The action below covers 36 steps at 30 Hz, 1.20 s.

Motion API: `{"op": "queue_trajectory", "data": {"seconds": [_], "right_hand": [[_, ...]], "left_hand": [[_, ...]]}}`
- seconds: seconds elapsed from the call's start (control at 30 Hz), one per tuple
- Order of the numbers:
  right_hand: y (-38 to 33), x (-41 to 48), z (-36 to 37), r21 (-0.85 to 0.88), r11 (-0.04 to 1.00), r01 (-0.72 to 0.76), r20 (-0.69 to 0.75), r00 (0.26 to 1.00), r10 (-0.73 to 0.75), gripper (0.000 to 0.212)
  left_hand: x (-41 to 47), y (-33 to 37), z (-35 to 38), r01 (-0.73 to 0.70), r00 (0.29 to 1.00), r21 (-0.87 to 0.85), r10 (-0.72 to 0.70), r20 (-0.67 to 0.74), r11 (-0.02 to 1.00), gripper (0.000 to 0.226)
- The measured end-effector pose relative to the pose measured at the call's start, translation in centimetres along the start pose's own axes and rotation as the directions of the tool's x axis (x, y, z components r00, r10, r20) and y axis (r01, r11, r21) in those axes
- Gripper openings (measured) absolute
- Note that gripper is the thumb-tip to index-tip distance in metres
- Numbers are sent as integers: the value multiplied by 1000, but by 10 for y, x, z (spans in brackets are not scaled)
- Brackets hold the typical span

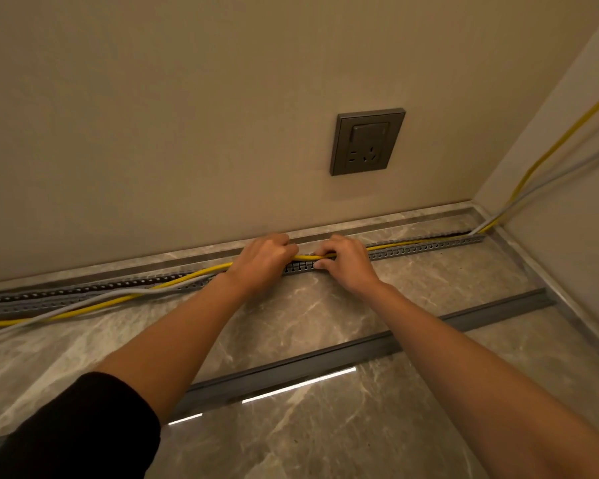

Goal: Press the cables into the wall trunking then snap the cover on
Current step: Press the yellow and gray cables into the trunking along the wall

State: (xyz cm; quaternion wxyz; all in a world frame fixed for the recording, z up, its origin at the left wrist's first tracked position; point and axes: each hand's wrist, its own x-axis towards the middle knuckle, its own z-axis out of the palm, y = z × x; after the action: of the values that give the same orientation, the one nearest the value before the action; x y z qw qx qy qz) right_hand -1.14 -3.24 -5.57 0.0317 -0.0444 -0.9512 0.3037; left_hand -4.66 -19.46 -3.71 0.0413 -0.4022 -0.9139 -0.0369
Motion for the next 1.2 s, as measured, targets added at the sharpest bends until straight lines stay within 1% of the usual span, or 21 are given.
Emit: {"op": "queue_trajectory", "data": {"seconds": [0.07, 0.1, 0.2, 0.27, 0.3, 0.4, 0.47, 0.5, 0.57, 0.63, 0.77, 0.87, 0.93, 1.0, 1.03, 1.1, 1.2], "right_hand": [[1, 0, 0, 15, 1000, 9, 4, 1000, -9, 17], [1, 0, -1, 24, 1000, 8, 8, 1000, -8, 19], [4, 2, -3, 97, 995, -20, 21, 1000, 18, 22], [7, 4, -6, 146, 988, -43, 36, 999, 38, 20], [8, 4, -7, 159, 986, -47, 46, 998, 40, 20], [8, 5, -7, 182, 981, -63, 57, 997, 53, 18], [6, 5, -5, 191, 979, -77, 41, 997, 70, 16], [6, 5, -4, 194, 977, -85, 31, 996, 80, 15], [6, 7, -3, 197, 975, -107, 20, 994, 105, 13], [6, 10, -2, 200, 971, -131, 26, 991, 129, 12], [7, 15, -2, 237, 956, -171, 25, 985, 170, 9], [8, 15, -2, 270, 946, -179, 40, 984, 175, 8], [7, 14, -3, 265, 949, -171, 54, 985, 162, 6], [8, 13, -4, 252, 955, -154, 58, 988, 144, 17], [8, 13, -4, 250, 957, -149, 65, 988, 137, 17], [8, 13, -5, 249, 957, -146, 80, 988, 130, 9], [9, 15, -5, 244, 959, -146, 94, 987, 127, 4]], "left_hand": [[-2, -5, 3, -33, 999, 52, 33, -8, 998, 18], [-2, -7, 6, -26, 1000, 42, 27, -6, 999, 19], [0, -5, 9, -31, 997, 24, 33, -65, 999, 16], [1, 0, 10, 13, 997, -41, -17, -79, 999, 14], [2, 2, 10, 67, 993, -72, -74, -90, 995, 16], [3, 4, 12, 226, 971, -193, -237, -31, 955, 23], [5, 6, 11, 302, 950, -253, -314, -6, 919, 24], [7, 6, 11, 326, 943, -256, -332, 21, 910, 25], [13, 3, 8, 350, 937, -231, -337, 95, 908, 27], [18, 0, 5, 371, 926, -246, -337, 170, 895, 26], [24, 1, -1, 420, 895, -234, -359, 264, 877, 29], [27, 3, -5, 491, 854, -203, -423, 303, 847, 32], [30, 2, -6, 520, 833, -212, -437, 338, 827, 32], [32, 2, -6, 510, 832, -231, -408, 375, 828, 30], [33, 2, -7, 501, 835, -238, -391, 388, 832, 28], [35, 2, -9, 490, 839, -246, -377, 392, 836, 24], [42, 6, -11, 510, 831, -252, -395, 392, 823, 26]]}}
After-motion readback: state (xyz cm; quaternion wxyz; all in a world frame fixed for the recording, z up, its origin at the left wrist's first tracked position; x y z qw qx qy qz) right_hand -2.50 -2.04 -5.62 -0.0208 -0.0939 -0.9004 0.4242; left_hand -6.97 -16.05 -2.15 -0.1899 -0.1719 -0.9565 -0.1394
